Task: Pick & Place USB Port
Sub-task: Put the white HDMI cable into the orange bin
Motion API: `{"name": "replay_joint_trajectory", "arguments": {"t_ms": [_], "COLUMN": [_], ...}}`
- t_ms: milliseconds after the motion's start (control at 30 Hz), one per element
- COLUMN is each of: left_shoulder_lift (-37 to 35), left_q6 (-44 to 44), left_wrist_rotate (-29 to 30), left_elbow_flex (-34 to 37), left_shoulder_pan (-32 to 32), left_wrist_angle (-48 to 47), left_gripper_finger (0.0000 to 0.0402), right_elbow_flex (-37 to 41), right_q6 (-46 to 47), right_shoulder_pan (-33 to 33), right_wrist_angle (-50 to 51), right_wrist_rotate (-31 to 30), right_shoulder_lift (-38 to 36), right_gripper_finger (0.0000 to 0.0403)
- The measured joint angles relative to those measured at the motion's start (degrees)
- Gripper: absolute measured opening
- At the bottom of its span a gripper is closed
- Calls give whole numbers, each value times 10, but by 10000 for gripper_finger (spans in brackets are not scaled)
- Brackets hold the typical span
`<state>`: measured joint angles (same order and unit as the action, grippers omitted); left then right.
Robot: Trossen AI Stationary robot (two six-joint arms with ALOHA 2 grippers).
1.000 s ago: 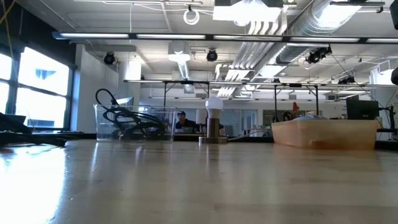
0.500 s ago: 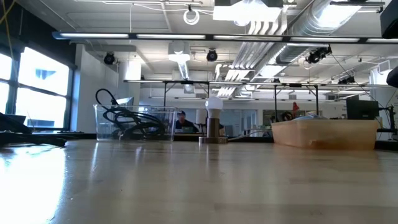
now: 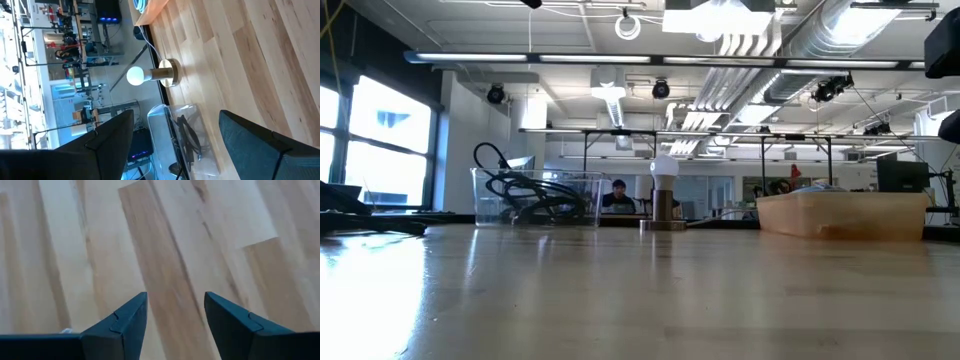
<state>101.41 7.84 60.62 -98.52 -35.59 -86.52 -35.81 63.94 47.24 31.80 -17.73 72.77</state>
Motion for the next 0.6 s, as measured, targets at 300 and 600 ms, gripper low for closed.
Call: {"name": "replay_joint_trajectory", "arguments": {"t_ms": [300, 600], "left_shoulder_lift": [0, 0], "left_q6": [0, 0], "left_wrist_rotate": [0, 0], "left_elbow_flex": [0, 0], "left_shoulder_pan": [0, 0], "left_wrist_angle": [0, 1], "left_gripper_finger": [286, 286], "right_elbow_flex": [0, 0], "right_q6": [-179, -46], "right_shoulder_pan": [5, 5], "right_wrist_angle": [-126, -205], "right_wrist_rotate": [55, 74], "right_shoulder_lift": [0, 0], "right_gripper_finger": [190, 186]}}
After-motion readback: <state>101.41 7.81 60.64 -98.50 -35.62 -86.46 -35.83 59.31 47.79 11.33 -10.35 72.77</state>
